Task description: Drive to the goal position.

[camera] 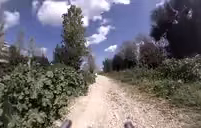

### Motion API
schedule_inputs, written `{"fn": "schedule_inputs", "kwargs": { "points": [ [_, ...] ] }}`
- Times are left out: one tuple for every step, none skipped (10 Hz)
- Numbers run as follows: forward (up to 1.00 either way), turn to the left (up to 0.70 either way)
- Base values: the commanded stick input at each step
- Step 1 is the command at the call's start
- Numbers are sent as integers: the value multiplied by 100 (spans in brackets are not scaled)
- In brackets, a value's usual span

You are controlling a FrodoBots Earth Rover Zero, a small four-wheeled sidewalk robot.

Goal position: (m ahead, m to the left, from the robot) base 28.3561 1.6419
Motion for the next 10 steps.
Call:
{"fn": "schedule_inputs", "kwargs": {
  "points": [
    [85, 0],
    [85, -8],
    [85, -26],
    [85, -34],
    [85, -21],
    [85, -1],
    [85, 0],
    [85, 0],
    [85, -33],
    [85, -17]
  ]
}}
